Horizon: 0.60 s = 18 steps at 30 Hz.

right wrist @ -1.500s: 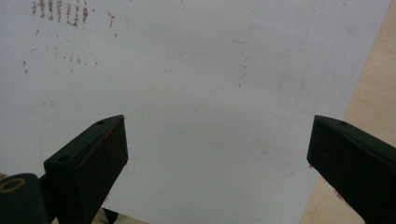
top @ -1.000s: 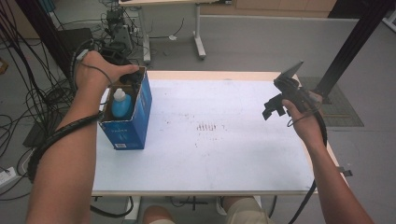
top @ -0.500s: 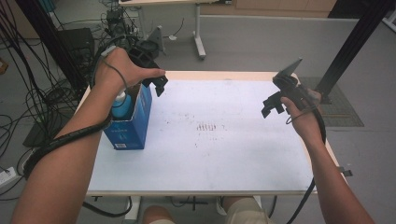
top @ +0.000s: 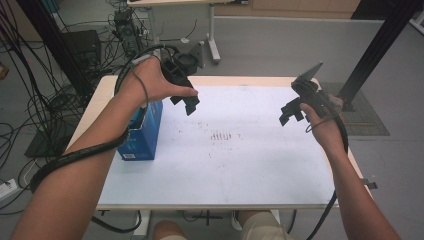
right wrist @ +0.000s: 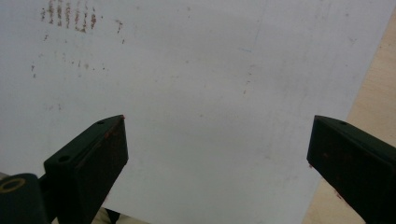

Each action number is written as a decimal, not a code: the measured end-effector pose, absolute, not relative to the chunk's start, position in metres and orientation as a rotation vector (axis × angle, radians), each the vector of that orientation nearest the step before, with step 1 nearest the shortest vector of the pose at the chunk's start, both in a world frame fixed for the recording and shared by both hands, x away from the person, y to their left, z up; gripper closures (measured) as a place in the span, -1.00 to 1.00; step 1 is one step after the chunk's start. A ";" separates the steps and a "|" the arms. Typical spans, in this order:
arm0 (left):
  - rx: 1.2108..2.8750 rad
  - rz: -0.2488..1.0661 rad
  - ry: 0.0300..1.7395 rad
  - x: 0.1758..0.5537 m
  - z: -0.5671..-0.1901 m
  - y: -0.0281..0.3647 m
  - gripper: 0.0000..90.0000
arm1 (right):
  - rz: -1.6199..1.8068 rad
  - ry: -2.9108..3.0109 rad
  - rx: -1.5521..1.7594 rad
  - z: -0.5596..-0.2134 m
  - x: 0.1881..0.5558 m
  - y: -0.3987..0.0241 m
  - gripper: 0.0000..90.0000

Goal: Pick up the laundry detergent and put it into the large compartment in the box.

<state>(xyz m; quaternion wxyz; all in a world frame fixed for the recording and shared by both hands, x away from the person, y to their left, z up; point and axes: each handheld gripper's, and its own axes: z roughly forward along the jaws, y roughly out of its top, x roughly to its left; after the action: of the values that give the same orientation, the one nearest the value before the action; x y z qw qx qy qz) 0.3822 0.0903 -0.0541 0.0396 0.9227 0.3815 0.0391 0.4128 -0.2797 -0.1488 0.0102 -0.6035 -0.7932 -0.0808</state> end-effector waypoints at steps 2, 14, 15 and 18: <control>2.831 0.119 1.157 0.382 -0.054 0.089 -0.83 | -0.252 -2.476 -1.884 -0.149 0.413 -0.279 -0.88; 2.845 0.126 1.137 0.379 -0.056 0.085 -0.83 | -0.253 -2.474 -1.883 -0.149 0.412 -0.278 -0.88; 2.845 0.123 1.135 0.379 -0.056 0.086 -0.83 | -0.252 -2.476 -1.881 -0.149 0.411 -0.278 -0.88; 2.843 0.118 1.136 0.379 -0.057 0.086 -0.83 | -0.252 -2.474 -1.886 -0.148 0.411 -0.278 -0.88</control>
<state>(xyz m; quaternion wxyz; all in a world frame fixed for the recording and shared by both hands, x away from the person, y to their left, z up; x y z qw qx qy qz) 0.3791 0.0857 -0.0566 0.0387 0.9272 0.3705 0.0383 0.4109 -0.2783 -0.1483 0.0102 -0.6041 -0.7928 -0.0807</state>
